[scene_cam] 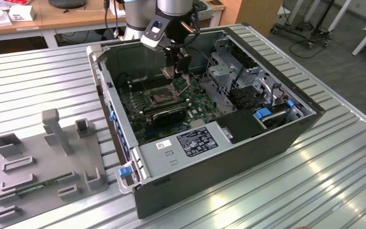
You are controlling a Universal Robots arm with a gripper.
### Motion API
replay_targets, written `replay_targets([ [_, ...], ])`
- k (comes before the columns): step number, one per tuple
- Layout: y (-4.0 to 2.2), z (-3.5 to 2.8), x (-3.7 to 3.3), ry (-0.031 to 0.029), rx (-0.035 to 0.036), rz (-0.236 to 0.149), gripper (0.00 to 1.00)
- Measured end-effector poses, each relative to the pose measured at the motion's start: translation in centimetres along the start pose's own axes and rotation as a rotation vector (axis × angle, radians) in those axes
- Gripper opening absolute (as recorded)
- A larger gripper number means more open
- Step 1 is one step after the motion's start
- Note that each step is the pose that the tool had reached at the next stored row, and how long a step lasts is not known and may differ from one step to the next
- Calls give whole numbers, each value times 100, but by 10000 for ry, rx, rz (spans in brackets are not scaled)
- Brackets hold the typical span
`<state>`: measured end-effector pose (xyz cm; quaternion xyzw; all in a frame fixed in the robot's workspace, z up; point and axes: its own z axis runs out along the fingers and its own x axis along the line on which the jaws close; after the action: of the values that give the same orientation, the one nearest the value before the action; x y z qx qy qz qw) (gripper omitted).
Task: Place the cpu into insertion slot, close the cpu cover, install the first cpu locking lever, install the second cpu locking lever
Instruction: 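Place the cpu into insertion slot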
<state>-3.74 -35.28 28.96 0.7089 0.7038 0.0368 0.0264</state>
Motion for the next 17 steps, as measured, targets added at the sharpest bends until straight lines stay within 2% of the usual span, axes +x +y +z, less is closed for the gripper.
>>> replay_targets([
  [2, 0, 1, 0, 0, 25, 2, 54],
  [4, 2, 3, 0, -1, 246, 5, 54],
  [6, 4, 5, 0, -2, 531, 8, 54],
  [7, 5, 4, 0, -5, 590, 8, 54],
  [12, 4, 5, 0, -5, 596, 9, 54],
  [17, 0, 66, -1, -3, 589, 7, 54],
])
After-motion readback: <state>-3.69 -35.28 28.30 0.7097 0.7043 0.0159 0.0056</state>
